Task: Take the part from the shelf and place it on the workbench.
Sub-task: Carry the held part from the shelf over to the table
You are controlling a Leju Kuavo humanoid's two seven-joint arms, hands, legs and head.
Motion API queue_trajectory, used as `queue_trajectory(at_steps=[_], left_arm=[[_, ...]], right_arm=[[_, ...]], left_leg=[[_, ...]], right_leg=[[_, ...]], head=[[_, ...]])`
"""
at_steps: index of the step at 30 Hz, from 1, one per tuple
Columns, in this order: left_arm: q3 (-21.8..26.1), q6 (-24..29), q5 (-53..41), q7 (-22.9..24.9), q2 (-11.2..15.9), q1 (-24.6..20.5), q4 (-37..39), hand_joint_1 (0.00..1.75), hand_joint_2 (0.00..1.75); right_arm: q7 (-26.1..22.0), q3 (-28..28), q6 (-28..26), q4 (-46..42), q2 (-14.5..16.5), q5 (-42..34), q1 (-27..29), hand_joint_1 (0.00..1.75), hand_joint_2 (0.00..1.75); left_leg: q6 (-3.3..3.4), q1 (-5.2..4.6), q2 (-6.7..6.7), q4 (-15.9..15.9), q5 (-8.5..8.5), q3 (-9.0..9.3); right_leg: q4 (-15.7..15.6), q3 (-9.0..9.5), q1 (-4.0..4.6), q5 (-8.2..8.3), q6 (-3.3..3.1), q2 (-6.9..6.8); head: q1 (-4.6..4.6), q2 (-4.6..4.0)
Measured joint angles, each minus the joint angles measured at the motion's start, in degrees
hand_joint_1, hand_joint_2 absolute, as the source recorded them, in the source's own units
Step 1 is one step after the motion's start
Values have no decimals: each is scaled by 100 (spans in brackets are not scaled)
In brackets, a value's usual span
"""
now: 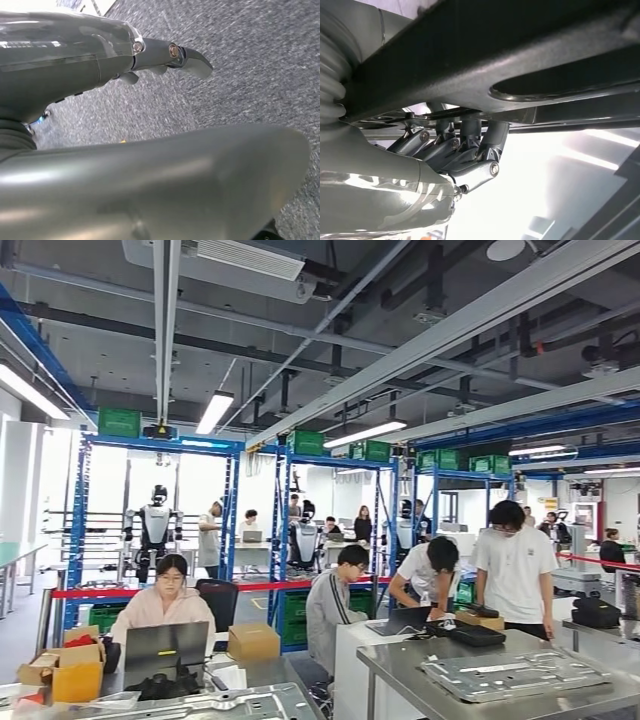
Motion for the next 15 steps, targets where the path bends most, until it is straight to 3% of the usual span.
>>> queue_trajectory(at_steps=[1, 3, 5, 8, 10, 12, 13, 14, 15], left_arm=[[0, 0, -1, -2, 0, 2, 0, 0, 175], [0, -3, -2, -12, -5, 5, 0, 0, 175], [1, -6, 0, -22, -18, 20, 0, 0, 175], [12, -6, 6, -24, -25, 69, 0, 0, 175], [20, -4, 8, -23, -23, 66, 0, 0, 175], [23, -1, 9, -22, -13, 33, 0, 0, 175], [25, 1, 10, -22, -5, 16, 0, 0, 175], [26, 1, 11, -22, 2, 7, 0, 0, 175], [27, -1, 13, -22, 7, 7, 0, 0, 175]], right_arm=[[1, -1, -1, 1, -1, -4, 2, 175, 175], [2, -6, -8, -1, -2, -30, 2, 175, 175], [8, -15, -20, -1, 1, -69, 0, 175, 175], [31, -26, -34, -4, 14, -98, 0, 175, 175], [18, -34, -35, -17, 37, -100, 4, 175, 175], [3, -38, -35, -29, 50, -97, 26, 175, 175], [1, -39, -35, -32, 51, -95, 47, 175, 175], [0, -39, -35, -32, 51, -92, 72, 175, 175], [0, -40, -35, -32, 51, -90, 91, 175, 175]], left_leg=[[6, -20, -82, 0, 1, 7], [16, -39, -208, 0, 6, 16], [13, -33, -291, 3, 13, 0], [-39, -13, -326, -7, 13, -20], [-92, -30, -143, 144, -133, -77], [-157, -19, 90, 717, -484, -326], [-193, 5, 142, 1102, -656, -500], [-229, 34, 166, 1397, -751, -633], [-266, 64, 182, 1507, -739, -678]], right_leg=[[-164, 37, 27, 173, -51, 32], [-937, 328, 107, 632, -193, 148], [-1508, 548, 163, 864, -287, 240], [-1669, 607, 162, 893, -294, 228], [-1755, 648, 125, 932, -293, 175], [-1793, 667, 108, 948, -293, 98], [-1792, 665, 103, 945, -291, 57], [-1791, 664, 94, 939, -284, 18], [-1788, 666, 81, 930, -271, -13]], head=[[0, -1], [1, -1], [3, 0], [3, 2], [2, 1], [2, 1], [2, 1], [2, 1], [2, 1]])
